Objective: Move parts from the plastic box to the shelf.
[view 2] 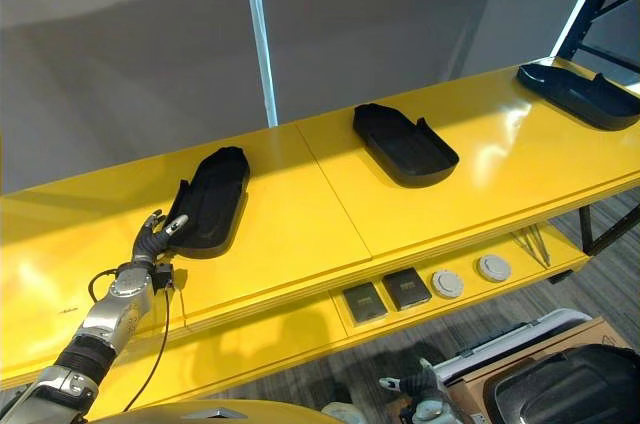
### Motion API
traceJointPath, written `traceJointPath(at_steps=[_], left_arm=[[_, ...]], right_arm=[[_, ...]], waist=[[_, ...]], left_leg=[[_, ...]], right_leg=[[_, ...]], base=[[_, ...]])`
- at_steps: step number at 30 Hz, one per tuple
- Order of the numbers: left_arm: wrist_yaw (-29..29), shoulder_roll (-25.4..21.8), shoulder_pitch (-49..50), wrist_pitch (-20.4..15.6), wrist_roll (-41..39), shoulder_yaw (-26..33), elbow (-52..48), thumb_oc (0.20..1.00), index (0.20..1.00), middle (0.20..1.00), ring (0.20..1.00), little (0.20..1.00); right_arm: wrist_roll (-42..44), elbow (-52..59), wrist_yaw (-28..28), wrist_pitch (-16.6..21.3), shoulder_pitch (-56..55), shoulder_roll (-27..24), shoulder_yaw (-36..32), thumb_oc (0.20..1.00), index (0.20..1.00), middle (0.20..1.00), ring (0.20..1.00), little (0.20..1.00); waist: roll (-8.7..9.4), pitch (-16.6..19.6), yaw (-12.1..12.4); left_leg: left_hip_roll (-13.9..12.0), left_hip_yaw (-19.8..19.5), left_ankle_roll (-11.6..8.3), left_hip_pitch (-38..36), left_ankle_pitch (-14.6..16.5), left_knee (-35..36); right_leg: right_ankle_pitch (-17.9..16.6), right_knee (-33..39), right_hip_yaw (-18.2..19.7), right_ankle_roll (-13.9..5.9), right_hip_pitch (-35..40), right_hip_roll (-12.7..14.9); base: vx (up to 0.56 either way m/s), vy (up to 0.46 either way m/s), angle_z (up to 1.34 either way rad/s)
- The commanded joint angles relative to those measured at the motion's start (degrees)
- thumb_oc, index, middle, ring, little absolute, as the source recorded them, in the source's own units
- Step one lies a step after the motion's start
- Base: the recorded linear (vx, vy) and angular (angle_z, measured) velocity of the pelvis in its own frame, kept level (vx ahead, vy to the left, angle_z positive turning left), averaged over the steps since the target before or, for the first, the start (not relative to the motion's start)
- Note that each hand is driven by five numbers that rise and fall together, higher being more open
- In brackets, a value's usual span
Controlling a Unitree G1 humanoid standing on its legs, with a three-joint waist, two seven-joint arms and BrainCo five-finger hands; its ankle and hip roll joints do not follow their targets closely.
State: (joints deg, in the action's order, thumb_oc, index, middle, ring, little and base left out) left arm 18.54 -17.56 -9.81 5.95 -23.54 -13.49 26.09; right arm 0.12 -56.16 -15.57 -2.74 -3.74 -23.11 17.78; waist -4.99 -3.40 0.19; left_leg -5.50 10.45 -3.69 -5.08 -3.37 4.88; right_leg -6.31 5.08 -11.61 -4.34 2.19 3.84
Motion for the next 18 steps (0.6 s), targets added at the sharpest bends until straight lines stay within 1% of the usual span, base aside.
traceJointPath(at_steps=[1,2,4,6,8,9,10,14,18], left_arm=[[-0.7,1.6,5.9,2.8,-3.4,-3.2,6.6,1.000,1.000,1.000,1.000,1.000],[-0.8,1.2,5.8,2.6,-3.4,-2.8,5.3,1.000,1.000,1.000,1.000,1.000],[-1.1,-0.7,5.5,4.4,-4.4,-1.6,-0.5,1.000,1.000,1.000,1.000,1.000],[-1.5,-1.6,5.7,5.5,-4.8,-1.0,-3.0,1.000,1.000,1.000,1.000,1.000],[-3.3,-3.4,6.5,8.1,-5.7,0.7,-8.2,1.000,1.000,1.000,1.000,1.000],[-3.9,-3.6,6.7,8.6,-5.9,0.9,-8.9,1.000,1.000,1.000,1.000,1.000],[-5.9,-4.2,7.6,9.5,-6.2,1.4,-10.1,1.000,1.000,1.000,1.000,1.000],[-9.1,-5.0,8.9,9.7,-5.9,1.3,-11.3,1.000,1.000,1.000,1.000,1.000],[-10.8,-5.8,9.6,10.5,-7.2,1.0,-12.9,1.000,1.000,1.000,1.000,1.000]], right_arm=[[0.9,-0.3,1.5,0.0,2.5,4.5,2.5,1.000,1.000,1.000,1.000,1.000],[0.9,-0.2,1.6,0.0,2.5,4.4,2.4,1.000,1.000,1.000,1.000,1.000],[0.4,0.1,1.7,0.0,2.3,3.8,2.0,1.000,1.000,1.000,1.000,1.000],[0.2,0.1,1.9,0.2,2.2,3.6,1.7,1.000,1.000,1.000,1.000,1.000],[-0.7,0.1,2.3,0.7,2.1,3.1,0.6,1.000,1.000,1.000,1.000,1.000],[-0.9,0.1,2.3,0.7,2.1,3.0,0.5,1.000,1.000,1.000,1.000,1.000],[-1.7,0.2,2.5,1.1,2.1,2.7,0.0,1.000,1.000,1.000,1.000,1.000],[-2.8,0.4,2.9,1.3,2.3,2.0,-0.3,1.000,1.000,1.000,1.000,1.000],[-4.0,1.0,3.4,1.3,2.6,1.2,-0.3,1.000,1.000,1.000,1.000,1.000]], waist=[[3.07,-4.8,-1.0],[3.03,-4.9,-0.9],[2.79,-4.9,-0.6],[2.70,-5.0,-0.5],[2.47,-5.1,0.0],[2.41,-5.1,0.1],[2.27,-5.2,0.3],[2.17,-4.9,0.7],[2.15,-4.9,0.9]], left_leg=[[-0.4,-2.9,-0.07,1.4,-0.7,0.1],[-0.3,-3.0,-0.07,1.4,-0.7,0.1],[-0.2,-3.2,-0.01,1.5,-0.8,0.1],[-0.2,-3.3,0.03,1.5,-0.9,0.1],[-0.1,-3.4,0.06,1.5,-1.0,0.1],[-0.1,-3.5,0.05,1.6,-1.0,0.1],[-0.1,-3.5,0.02,1.6,-1.1,0.1],[0.0,-3.6,-0.01,1.8,-1.1,0.1],[0.0,-3.6,-0.07,1.7,-1.1,0.1]], right_leg=[[1.4,-0.1,-0.8,-3.00,2.0,2.5],[1.4,-0.1,-0.9,-2.99,2.1,2.5],[1.4,-0.1,-1.0,-2.91,2.2,2.6],[1.4,-0.1,-1.1,-2.90,2.2,2.7],[1.3,-0.1,-1.4,-2.86,2.4,2.9],[1.3,-0.1,-1.4,-2.85,2.4,2.9],[1.3,-0.1,-1.6,-2.84,2.5,3.0],[1.3,-0.1,-1.8,-2.86,2.4,3.1],[1.3,-0.1,-1.9,-2.87,2.6,3.1]], base=[[0.02,0.037,0.00],[0.02,0.054,-0.01],[0.00,0.041,0.00],[0.00,0.000,0.00],[-0.01,0.047,0.05],[-0.01,0.062,0.05],[-0.01,0.052,0.02],[-0.01,0.040,0.02],[0.00,0.015,0.02]])
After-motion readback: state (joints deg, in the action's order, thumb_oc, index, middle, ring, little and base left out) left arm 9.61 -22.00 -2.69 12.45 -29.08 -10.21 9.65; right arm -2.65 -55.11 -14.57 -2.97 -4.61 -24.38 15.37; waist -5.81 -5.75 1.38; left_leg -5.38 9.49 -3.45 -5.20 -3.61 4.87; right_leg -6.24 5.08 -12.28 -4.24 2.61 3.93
